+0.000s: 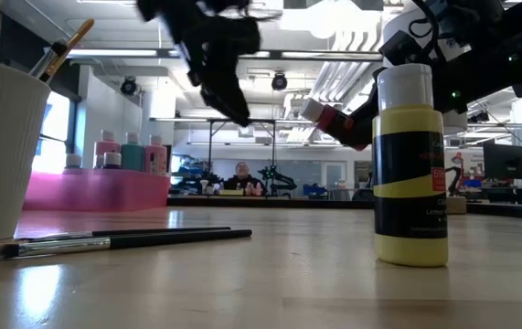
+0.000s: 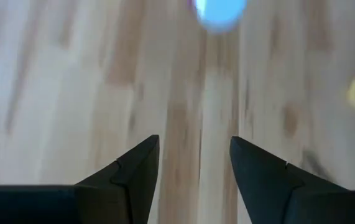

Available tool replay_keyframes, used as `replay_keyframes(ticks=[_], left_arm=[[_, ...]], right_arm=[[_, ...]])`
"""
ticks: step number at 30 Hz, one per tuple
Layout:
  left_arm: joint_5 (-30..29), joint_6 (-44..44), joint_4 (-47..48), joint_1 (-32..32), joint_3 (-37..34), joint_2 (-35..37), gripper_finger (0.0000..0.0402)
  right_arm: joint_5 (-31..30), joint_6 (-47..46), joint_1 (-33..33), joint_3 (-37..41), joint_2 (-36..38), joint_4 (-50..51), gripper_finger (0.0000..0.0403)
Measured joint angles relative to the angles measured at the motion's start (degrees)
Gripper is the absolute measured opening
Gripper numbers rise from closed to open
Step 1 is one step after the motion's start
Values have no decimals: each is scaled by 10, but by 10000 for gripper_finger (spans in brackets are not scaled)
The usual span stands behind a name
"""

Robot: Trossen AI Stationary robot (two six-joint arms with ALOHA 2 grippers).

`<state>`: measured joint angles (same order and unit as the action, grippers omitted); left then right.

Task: Pick & Place Paint Supplies
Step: Put the small pink paint bottle into the pink bin

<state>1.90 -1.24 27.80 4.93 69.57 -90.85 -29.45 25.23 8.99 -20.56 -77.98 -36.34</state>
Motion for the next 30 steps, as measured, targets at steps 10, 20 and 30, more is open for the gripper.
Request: replay_keyframes(ticks=[10, 20, 30], left_arm=[[5, 84, -553, 0, -295, 137, 193], [25, 53, -683, -1, -327, 132, 193], [-19, 38, -685, -1, -327, 132, 193]], right_arm=[[17, -2, 0, 0, 0, -27, 143], [44, 0, 0, 0, 0, -80, 143], [44, 0, 0, 0, 0, -177, 143]])
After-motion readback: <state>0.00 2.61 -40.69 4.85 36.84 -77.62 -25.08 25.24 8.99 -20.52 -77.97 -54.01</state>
